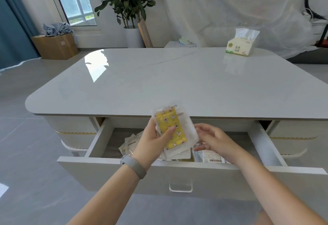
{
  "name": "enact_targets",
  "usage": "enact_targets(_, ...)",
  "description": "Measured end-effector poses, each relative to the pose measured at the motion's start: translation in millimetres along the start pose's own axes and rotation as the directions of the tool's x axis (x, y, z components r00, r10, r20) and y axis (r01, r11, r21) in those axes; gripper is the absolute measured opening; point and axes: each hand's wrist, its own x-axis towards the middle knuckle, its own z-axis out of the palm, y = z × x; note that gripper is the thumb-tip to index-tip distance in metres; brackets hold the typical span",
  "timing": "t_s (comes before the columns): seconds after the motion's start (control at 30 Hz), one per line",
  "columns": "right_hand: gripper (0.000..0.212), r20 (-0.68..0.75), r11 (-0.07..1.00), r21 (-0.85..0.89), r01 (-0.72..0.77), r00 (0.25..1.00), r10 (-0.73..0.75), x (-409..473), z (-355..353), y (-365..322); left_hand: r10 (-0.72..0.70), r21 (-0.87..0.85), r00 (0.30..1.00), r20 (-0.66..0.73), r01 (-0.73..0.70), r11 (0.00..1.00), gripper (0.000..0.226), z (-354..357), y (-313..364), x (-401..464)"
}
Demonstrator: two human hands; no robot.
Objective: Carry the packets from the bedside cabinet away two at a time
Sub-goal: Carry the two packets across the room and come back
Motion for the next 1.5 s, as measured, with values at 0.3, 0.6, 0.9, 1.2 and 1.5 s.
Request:
enact_targets(0.3, 0.071, 0.168, 0.974, 0.223, -0.045, 0.986, 0.007, -7.9, -0.8, 2.2, 0.064, 0.375, 0.987, 0.144, -0.115, 0.92, 0.097, 28.0, -32.4, 2.9)
enact_targets(0.6, 0.07, -0.17, 0.972, 0.18, -0.153, 0.968, 0.184, -7.6, -58.5, 10.0, -0.003, 0.879, 0.931, 0.365, -0.343, 0.331, 0.037, 8.2, -18.8, -4.5)
enact_targets(0.9, 0.079, -0.356, 0.727, -0.267, -0.633, 0.766, 0.536, -15.3, -130.2, 60.2, -0.118, 0.899, 0.891, 0.438, -0.435, 0.044, 0.05, 17.2, -35.9, -16.4)
enact_targets(1.2, 0.045, -0.465, 0.23, -0.686, -0.691, 0.658, 0.592, -18.6, -98.7, 40.4, -0.11, 0.865, 0.859, 0.5, -0.5, 0.027, 0.074, 5.6, -42.5, -24.3)
enact_targets(1.5, 0.035, -0.453, 0.858, -0.479, -0.187, 0.889, -0.059, -51.1, -75.1, 18.4, -0.226, 0.879, 0.857, 0.462, -0.477, -0.01, 0.053, 1.7, -33.5, -28.5)
